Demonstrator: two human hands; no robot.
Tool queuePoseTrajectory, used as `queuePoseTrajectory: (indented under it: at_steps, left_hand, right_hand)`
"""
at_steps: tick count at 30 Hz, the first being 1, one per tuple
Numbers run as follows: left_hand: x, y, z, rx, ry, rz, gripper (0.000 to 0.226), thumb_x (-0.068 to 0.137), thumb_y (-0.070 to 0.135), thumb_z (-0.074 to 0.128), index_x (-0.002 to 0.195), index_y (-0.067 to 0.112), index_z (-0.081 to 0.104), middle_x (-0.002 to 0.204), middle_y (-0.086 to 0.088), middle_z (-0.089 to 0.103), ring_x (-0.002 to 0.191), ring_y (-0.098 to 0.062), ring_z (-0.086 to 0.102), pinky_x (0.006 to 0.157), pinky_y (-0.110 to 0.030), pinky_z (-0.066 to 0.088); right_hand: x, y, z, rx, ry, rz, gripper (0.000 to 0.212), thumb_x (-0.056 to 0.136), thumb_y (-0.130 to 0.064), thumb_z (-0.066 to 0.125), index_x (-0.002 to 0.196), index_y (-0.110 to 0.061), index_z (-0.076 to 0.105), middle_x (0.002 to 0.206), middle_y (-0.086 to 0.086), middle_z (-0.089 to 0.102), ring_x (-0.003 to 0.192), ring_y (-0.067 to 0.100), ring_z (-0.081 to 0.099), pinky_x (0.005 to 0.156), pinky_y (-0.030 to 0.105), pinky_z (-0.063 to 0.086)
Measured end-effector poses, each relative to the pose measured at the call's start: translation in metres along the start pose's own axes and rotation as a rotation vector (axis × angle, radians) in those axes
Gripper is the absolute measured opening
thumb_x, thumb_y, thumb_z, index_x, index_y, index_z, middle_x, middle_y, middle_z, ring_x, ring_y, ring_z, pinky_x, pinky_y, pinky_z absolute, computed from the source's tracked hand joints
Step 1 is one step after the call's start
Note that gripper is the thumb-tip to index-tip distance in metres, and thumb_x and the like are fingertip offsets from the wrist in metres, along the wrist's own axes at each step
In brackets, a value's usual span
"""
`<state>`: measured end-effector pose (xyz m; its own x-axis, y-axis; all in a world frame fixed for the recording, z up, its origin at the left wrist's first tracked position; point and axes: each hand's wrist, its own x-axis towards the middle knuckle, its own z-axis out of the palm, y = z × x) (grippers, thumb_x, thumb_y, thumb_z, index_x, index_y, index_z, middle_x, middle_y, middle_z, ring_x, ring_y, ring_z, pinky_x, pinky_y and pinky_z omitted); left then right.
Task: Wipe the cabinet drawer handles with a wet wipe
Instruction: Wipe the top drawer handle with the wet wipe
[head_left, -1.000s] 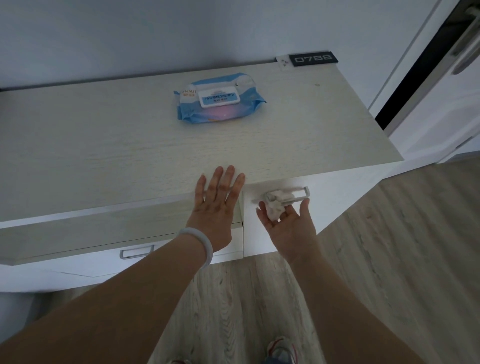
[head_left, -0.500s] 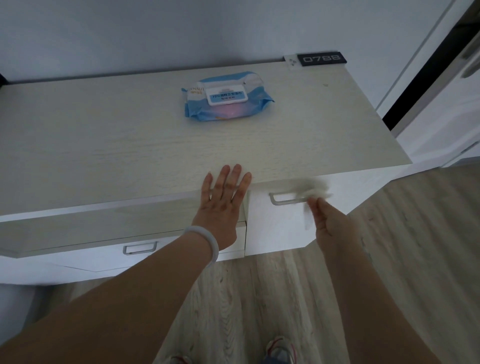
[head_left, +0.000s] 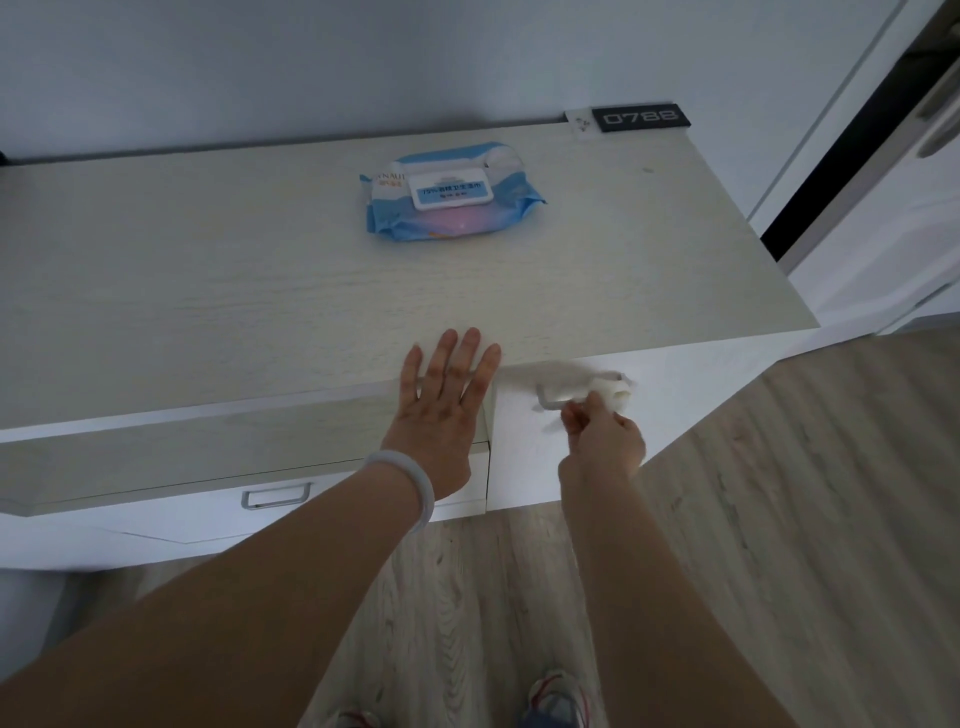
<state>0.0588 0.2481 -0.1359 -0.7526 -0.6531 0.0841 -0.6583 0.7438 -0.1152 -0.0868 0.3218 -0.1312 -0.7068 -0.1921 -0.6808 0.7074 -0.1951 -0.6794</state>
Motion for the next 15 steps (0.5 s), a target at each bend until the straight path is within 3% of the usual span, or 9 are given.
queuePoseTrajectory:
  at_steps: [4,6,10,15]
  left_hand:
    - [-0.001,0.000,-0.001,-0.007,-0.018,-0.004,0.108,0.066,0.006,0.044,0.151,0.018,-0.021,0.161,-0.010,-0.021,0.148,-0.031,-0.019,0.118,-0.054,-0.009]
    - [-0.001,-0.001,-0.002,-0.007,-0.019,-0.009,0.110,0.067,0.006,0.047,0.150,0.018,-0.024,0.160,-0.009,-0.023,0.147,-0.030,-0.021,0.118,-0.054,-0.010]
    - [0.000,0.001,-0.004,-0.016,-0.032,-0.002,0.110,0.067,0.007,0.048,0.149,0.018,-0.025,0.160,-0.009,-0.023,0.147,-0.031,-0.021,0.117,-0.054,-0.013]
    - [-0.001,0.001,-0.005,-0.022,-0.034,-0.016,0.110,0.068,0.005,0.048,0.150,0.018,-0.025,0.160,-0.009,-0.024,0.147,-0.031,-0.021,0.117,-0.054,-0.013]
  right_hand:
    - [-0.016,0.013,0.007,-0.020,-0.126,0.132,0.030,0.087,-0.003,0.067,0.115,0.004,0.058,0.079,0.011,0.065,0.057,0.012,0.064,0.054,0.018,0.054]
    - [-0.015,0.005,0.004,-0.056,-0.199,0.189,0.019,0.087,0.001,0.065,0.105,0.001,0.059,0.082,0.011,0.061,0.063,0.014,0.062,0.052,0.018,0.054]
    - [0.008,-0.026,-0.010,-0.057,-0.141,0.155,0.009,0.084,0.000,0.070,0.082,-0.002,0.061,0.078,0.008,0.062,0.065,0.012,0.060,0.049,0.015,0.050]
    - [-0.002,-0.010,-0.001,-0.057,-0.225,0.294,0.009,0.085,-0.001,0.069,0.083,-0.002,0.060,0.076,0.008,0.060,0.063,0.012,0.056,0.044,0.014,0.048]
